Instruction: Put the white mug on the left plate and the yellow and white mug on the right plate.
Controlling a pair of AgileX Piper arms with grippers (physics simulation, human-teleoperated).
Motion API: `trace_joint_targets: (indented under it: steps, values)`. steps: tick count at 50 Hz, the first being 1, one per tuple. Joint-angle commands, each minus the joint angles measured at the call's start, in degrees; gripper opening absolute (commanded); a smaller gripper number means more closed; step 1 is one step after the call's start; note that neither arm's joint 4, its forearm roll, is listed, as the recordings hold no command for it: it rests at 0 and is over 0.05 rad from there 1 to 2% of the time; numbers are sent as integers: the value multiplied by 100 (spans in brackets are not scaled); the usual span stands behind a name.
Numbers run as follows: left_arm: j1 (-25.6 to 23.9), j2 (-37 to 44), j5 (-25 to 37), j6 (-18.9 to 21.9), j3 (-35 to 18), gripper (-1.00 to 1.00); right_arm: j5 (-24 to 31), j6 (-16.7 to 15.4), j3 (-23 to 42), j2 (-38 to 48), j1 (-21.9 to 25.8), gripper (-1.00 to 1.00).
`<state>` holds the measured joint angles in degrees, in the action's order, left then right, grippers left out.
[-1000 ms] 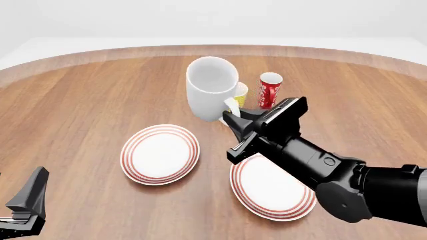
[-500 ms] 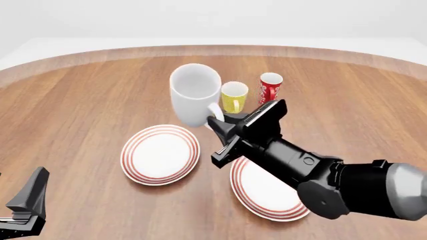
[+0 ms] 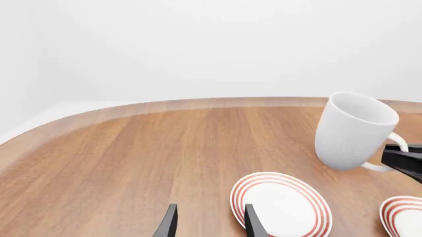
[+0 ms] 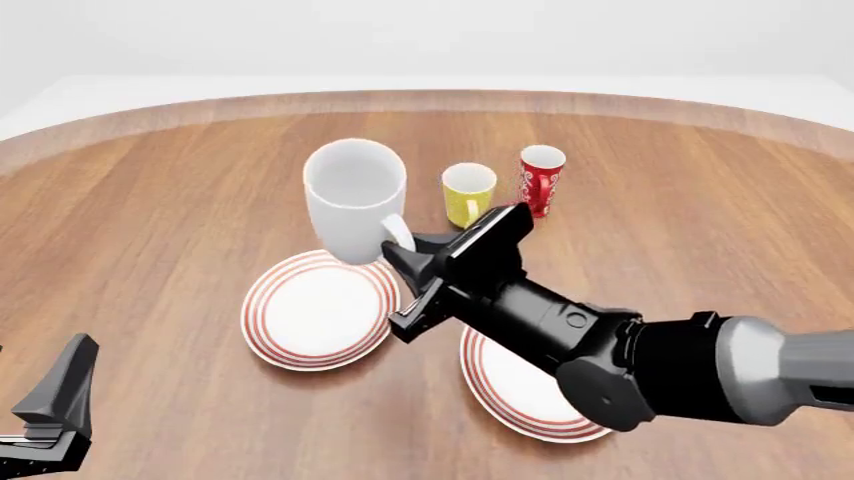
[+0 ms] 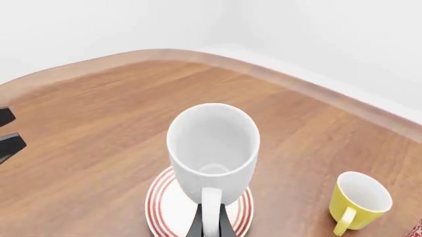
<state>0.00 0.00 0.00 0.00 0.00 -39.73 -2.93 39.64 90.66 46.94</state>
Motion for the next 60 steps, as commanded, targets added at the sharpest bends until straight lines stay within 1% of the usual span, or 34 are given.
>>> trace_joint_targets:
  steps: [1,13,36,60]
  values:
    - [0,0,0,0,0,100,16,49,210,202,142,-100]
    - [0,0,0,0,0,100,-11,104,381,489,181,-100]
    - [0,0,0,0,0,100,-24,311,729,937,374,-100]
    - [0,0,0,0,0,100,-127,491,829,1214,452,-100]
